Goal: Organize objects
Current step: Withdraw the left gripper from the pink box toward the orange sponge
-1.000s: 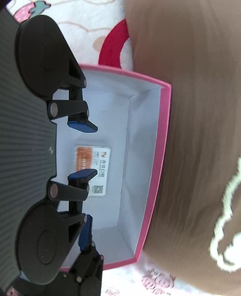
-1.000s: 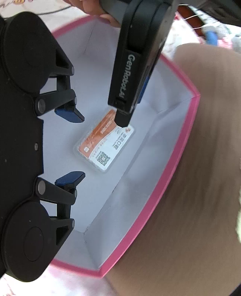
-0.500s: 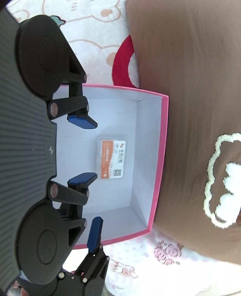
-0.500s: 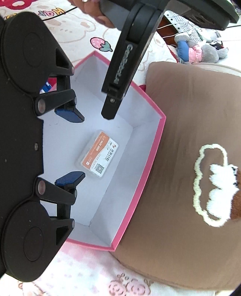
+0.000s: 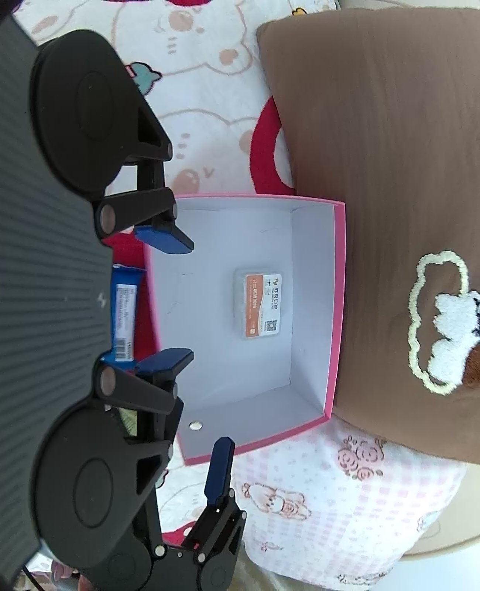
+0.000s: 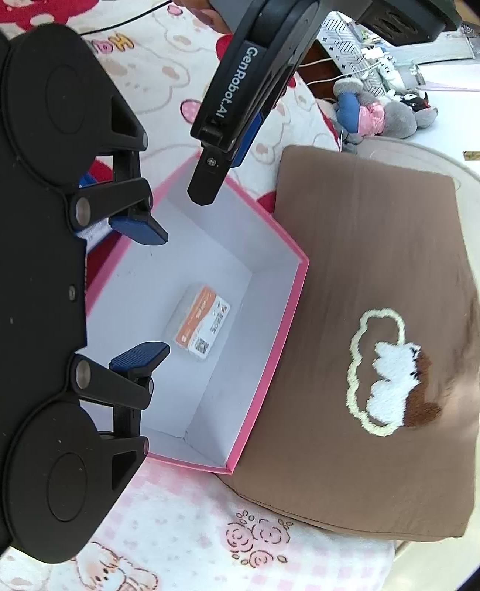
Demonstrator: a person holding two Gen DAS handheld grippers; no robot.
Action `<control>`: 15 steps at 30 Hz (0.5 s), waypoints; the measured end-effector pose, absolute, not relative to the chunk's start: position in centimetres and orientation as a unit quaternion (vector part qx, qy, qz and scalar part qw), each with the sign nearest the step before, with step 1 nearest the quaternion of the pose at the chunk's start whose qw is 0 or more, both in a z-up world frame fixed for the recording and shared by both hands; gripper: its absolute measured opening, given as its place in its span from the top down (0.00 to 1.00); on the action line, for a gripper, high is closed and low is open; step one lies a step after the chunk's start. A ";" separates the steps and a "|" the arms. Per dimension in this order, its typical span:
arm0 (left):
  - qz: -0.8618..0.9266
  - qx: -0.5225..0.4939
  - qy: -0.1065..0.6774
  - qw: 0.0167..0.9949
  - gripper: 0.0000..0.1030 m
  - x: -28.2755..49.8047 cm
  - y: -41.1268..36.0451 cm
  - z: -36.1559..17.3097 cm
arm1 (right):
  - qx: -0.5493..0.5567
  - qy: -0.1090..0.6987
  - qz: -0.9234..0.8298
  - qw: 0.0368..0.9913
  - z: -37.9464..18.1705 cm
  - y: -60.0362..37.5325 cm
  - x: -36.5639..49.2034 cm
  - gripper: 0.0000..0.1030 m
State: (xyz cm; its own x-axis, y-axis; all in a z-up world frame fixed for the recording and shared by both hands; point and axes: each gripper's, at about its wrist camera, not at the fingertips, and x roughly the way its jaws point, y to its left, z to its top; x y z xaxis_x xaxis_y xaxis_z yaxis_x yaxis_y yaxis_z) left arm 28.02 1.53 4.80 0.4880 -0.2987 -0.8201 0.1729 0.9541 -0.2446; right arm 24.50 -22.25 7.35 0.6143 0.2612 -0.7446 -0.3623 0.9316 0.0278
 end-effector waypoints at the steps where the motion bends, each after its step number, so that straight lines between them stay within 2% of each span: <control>1: -0.138 -0.070 0.487 0.859 0.45 27.5 1.8 5.2 | -0.066 0.402 0.173 0.897 7.7 -22.0 24.0 0.39; 8: -0.145 -0.055 0.482 0.862 0.43 24.2 2.2 7.5 | -0.091 0.398 0.165 0.898 9.7 -20.8 21.2 0.38; 15: -0.135 0.013 0.431 0.892 0.37 19.0 2.5 10.0 | -0.090 0.420 0.127 0.894 10.6 -20.7 18.5 0.33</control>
State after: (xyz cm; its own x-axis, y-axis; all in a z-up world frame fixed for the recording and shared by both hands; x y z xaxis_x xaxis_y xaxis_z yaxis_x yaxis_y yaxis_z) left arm 19.01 2.46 10.05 0.5917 -0.2294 -0.7728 0.2514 0.9634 -0.0935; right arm 18.55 -20.67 10.55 0.6146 0.1512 -0.7742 -0.3031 0.9514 -0.0548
